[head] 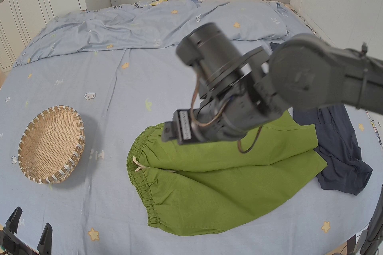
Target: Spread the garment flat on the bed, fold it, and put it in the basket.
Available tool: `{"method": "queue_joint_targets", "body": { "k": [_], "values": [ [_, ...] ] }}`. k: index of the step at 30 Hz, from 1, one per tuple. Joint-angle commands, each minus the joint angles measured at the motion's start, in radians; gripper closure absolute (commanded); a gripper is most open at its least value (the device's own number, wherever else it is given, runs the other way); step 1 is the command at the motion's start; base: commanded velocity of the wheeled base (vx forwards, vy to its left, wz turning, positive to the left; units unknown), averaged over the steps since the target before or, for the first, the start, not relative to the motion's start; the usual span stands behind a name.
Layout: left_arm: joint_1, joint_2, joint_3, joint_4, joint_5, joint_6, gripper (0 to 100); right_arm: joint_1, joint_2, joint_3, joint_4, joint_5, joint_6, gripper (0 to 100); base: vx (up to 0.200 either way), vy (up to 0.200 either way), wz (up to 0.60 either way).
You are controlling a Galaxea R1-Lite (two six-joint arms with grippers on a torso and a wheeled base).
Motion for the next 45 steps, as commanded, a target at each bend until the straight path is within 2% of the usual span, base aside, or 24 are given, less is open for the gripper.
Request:
{"method": "queue_joint_targets", "body": {
  "k": [1,5,6,7,9,11,13,14,16,17,19,25,27,29,30,32,33,35,36,38,39,40,42,45],
  "values": [
    [0.000,-0.016,0.016,0.002,-0.005,0.002,0,-0.196,-0.342,0.068,0.028,0.157,0.000,0,0.000,0.000,0.00],
    [0.001,-0.016,0.018,-0.002,0.001,0.005,0,-0.360,-0.563,0.361,-0.123,0.379,-0.012,0,0.000,0.000,0.00],
    [0.001,-0.016,0.018,-0.002,0.001,0.005,0,-0.360,-0.563,0.361,-0.123,0.379,-0.012,0,0.000,0.000,0.00],
    [0.001,-0.016,0.018,-0.003,0.004,0.011,0,-0.417,-0.636,0.488,-0.208,0.468,-0.012,0,0.000,0.000,0.00],
    [0.003,-0.016,0.016,-0.008,0.014,0.056,0,-0.473,-0.714,0.643,-0.321,0.574,-0.012,0,0.000,0.000,0.00],
    [0.003,-0.016,0.016,-0.009,0.015,0.086,0,-0.507,-0.768,0.772,-0.424,0.642,-0.014,0,0.000,0.000,0.00],
    [0.003,-0.016,0.016,-0.012,0.015,0.085,0,-0.522,-0.805,0.876,-0.533,0.666,-0.021,0,0.000,0.000,0.00],
    [0.003,-0.016,0.016,-0.012,0.017,0.082,0,-0.522,-0.822,0.941,-0.607,0.666,-0.032,0,0.000,0.000,0.00],
    [0.003,-0.016,0.016,-0.012,0.017,0.082,0,-0.522,-0.822,0.949,-0.616,0.665,-0.034,0,0.000,0.000,0.00],
    [0.003,-0.016,0.018,-0.014,0.017,0.076,0,-0.529,-0.826,1.064,-0.775,0.659,-0.052,0,0.000,0.000,0.00],
    [0.003,-0.016,0.018,-0.015,0.018,0.076,0,-0.532,-0.823,1.114,-0.841,0.651,-0.052,0,0.000,0.000,0.00],
    [0.003,-0.016,0.004,-0.037,0.029,0.076,0,-0.549,-0.822,1.153,-0.851,0.645,-0.057,0,0.000,0.000,0.00],
    [-0.029,0.102,-0.341,-0.089,0.026,-0.142,0,-0.564,-0.817,1.151,-0.854,0.643,-0.080,0,0.000,0.000,0.00],
    [-0.080,0.246,-0.547,-0.008,0.020,-0.337,0,-0.572,-0.813,1.145,-0.854,0.645,-0.089,0,0.000,0.000,0.00],
    [-0.094,0.304,-0.591,0.060,0.003,-0.351,0,-0.573,-0.806,1.145,-0.854,0.643,-0.090,0,0.000,0.000,0.00],
    [-0.132,0.410,-0.582,0.179,-0.121,-0.322,0,-0.572,-0.791,1.153,-0.854,0.643,-0.090,0,0.000,0.000,0.00],
    [-0.146,0.441,-0.567,0.195,-0.163,-0.314,0,-0.573,-0.790,1.154,-0.854,0.643,-0.090,0,0.000,0.000,0.00],
    [-0.195,0.570,-0.490,0.179,-0.327,-0.300,0,-0.576,-0.780,1.166,-0.851,0.642,-0.086,0,0.000,0.000,0.00],
    [-0.207,0.599,-0.472,0.163,-0.359,-0.300,0,-0.576,-0.780,1.174,-0.852,0.642,-0.086,0,0.000,0.000,0.00],
    [-0.249,0.723,-0.423,0.074,-0.450,-0.306,0,-0.578,-0.779,1.196,-0.855,0.636,-0.092,0,0.000,0.000,0.00],
    [-0.249,0.723,-0.423,0.074,-0.450,-0.306,0,-0.578,-0.779,1.196,-0.855,0.636,-0.092,0,0.000,0.000,0.00],
    [-0.287,0.872,-0.377,-0.052,-0.500,-0.306,0,-0.578,-0.779,1.208,-0.854,0.619,-0.092,0,0.000,0.000,0.00],
    [-0.305,0.976,-0.355,-0.147,-0.513,-0.306,0,-0.582,-0.777,1.222,-0.855,0.600,-0.092,0,0.000,0.000,0.00],
    [-0.308,1.251,-0.317,-0.400,-0.516,-0.305,0,-0.575,-0.779,1.254,-0.855,0.577,-0.115,0,0.000,0.000,0.00]
  ]
}}
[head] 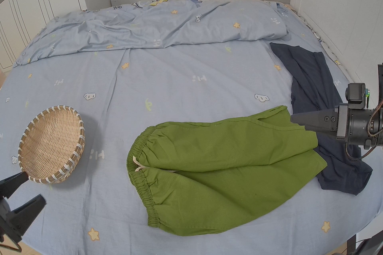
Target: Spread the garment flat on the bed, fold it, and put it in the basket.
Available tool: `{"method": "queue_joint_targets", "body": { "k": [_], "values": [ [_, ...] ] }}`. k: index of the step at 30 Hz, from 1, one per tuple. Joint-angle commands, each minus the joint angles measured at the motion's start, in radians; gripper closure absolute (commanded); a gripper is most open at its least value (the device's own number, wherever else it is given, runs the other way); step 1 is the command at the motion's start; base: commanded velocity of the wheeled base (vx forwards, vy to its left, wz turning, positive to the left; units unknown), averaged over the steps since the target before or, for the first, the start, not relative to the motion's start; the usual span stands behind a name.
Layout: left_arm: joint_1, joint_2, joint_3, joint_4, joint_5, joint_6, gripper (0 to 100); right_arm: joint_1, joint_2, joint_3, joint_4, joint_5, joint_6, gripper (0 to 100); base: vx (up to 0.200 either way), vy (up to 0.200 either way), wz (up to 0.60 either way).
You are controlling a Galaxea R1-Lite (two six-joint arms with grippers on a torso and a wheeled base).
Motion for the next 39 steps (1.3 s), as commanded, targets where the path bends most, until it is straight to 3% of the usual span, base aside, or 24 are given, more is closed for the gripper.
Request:
{"method": "queue_joint_targets", "body": {
  "k": [1,6,10,14,30,39],
  "values": [
    [-0.145,0.829,0.066,-0.434,-0.219,-0.076,0,-0.017,0.003,0.079,-0.011,-0.039,-0.052,0,0.000,0.000,0.00],
    [-0.146,1.008,0.049,-0.546,-0.265,-0.095,0,-0.013,0.005,0.087,-0.010,-0.041,-0.103,0,0.000,0.000,0.00],
    [-0.134,1.163,0.066,-0.557,-0.411,-0.082,0,-0.022,0.003,0.096,-0.011,-0.041,-0.105,0,0.000,0.000,0.00],
    [-0.108,1.240,0.092,-0.561,-0.469,-0.079,0,-0.023,0.000,0.097,-0.013,-0.041,-0.105,0,0.000,0.000,0.00],
    [-0.115,1.321,0.105,-0.580,-0.480,-0.073,0,-0.025,0.003,0.099,-0.011,-0.042,-0.106,0,0.000,0.000,0.00],
    [-0.175,1.427,0.099,-0.673,-0.478,-0.090,0,-0.025,0.001,0.097,-0.013,-0.042,-0.105,0,0.000,0.000,0.00]
  ]
}}
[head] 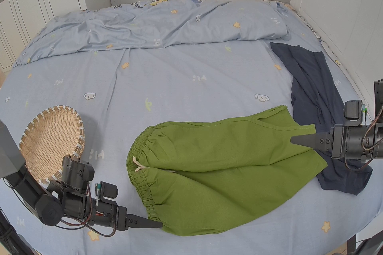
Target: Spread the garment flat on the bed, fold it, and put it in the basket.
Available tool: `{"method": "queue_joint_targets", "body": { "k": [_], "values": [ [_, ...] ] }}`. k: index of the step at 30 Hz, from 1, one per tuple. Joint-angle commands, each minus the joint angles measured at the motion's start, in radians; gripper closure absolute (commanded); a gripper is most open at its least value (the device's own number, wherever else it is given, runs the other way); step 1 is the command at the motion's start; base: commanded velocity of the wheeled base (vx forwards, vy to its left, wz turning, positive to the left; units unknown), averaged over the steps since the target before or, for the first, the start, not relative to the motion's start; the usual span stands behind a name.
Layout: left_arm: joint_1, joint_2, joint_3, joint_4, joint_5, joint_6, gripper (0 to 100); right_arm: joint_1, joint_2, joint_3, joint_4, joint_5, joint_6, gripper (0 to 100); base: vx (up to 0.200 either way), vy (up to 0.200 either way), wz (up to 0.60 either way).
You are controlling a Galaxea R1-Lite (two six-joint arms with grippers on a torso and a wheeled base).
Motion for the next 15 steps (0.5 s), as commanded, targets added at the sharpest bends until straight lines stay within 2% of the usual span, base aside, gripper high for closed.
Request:
{"method": "queue_joint_targets", "body": {
  "k": [1,15],
  "values": [
    [-0.043,0.085,-0.004,-0.033,0.001,-0.009,0,0.001,0.000,-0.001,0.000,-0.001,0.000,0,0.000,0.000,0.00],
    [-0.056,0.154,-0.020,-0.083,0.012,-0.007,0,0.001,0.000,-0.003,0.000,-0.001,0.000,0,0.000,0.000,0.00]
  ]
}}
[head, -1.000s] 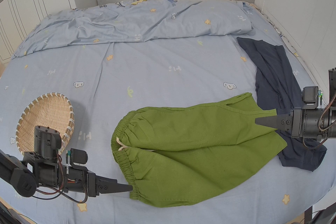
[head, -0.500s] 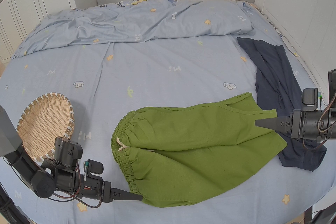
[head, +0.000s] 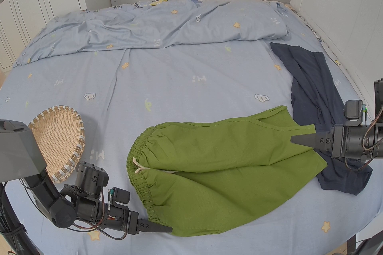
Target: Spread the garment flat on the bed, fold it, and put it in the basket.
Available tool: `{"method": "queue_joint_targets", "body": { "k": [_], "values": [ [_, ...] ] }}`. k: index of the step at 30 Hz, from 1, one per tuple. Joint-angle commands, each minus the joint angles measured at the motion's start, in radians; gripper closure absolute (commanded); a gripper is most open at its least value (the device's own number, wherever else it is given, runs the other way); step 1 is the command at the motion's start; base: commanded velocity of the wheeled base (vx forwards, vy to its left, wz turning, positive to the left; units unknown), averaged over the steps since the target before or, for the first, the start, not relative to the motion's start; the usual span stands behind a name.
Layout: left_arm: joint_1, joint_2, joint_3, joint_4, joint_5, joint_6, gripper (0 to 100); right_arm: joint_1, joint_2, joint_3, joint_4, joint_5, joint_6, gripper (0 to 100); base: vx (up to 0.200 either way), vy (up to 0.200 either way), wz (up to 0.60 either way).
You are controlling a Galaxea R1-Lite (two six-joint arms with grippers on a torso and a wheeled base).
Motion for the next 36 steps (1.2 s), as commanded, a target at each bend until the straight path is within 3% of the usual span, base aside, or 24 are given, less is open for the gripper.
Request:
{"method": "queue_joint_targets", "body": {
  "k": [1,9,10,22,32,33,36],
  "values": [
    [-0.001,0.036,-0.020,0.003,0.005,-0.001,0,0.000,0.000,-0.001,-0.002,0.000,0.000,0,0.000,0.000,0.00],
    [0.002,0.055,-0.045,0.003,0.006,-0.003,0,0.000,0.001,-0.001,-0.002,0.000,0.000,0,0.000,0.000,0.00],
    [0.002,0.055,-0.046,0.003,0.005,-0.003,100,0.000,0.001,-0.001,-0.002,0.000,0.000,0,0.000,0.000,0.00],
    [0.043,0.041,-0.036,0.006,0.005,-0.004,100,0.000,0.003,0.000,0.000,0.002,0.000,0,0.000,0.000,0.00],
    [0.253,-0.202,0.095,0.054,-0.003,0.002,100,0.040,0.017,0.007,0.003,0.008,0.006,0,0.000,0.000,0.00],
    [0.307,-0.255,0.115,0.074,-0.003,0.005,100,0.052,0.027,0.017,0.003,0.006,0.006,0,0.000,0.000,0.00],
    [0.368,-0.341,0.136,0.143,-0.004,0.006,100,0.056,0.043,0.040,0.001,0.009,0.006,0,0.000,0.000,0.00]
  ]
}}
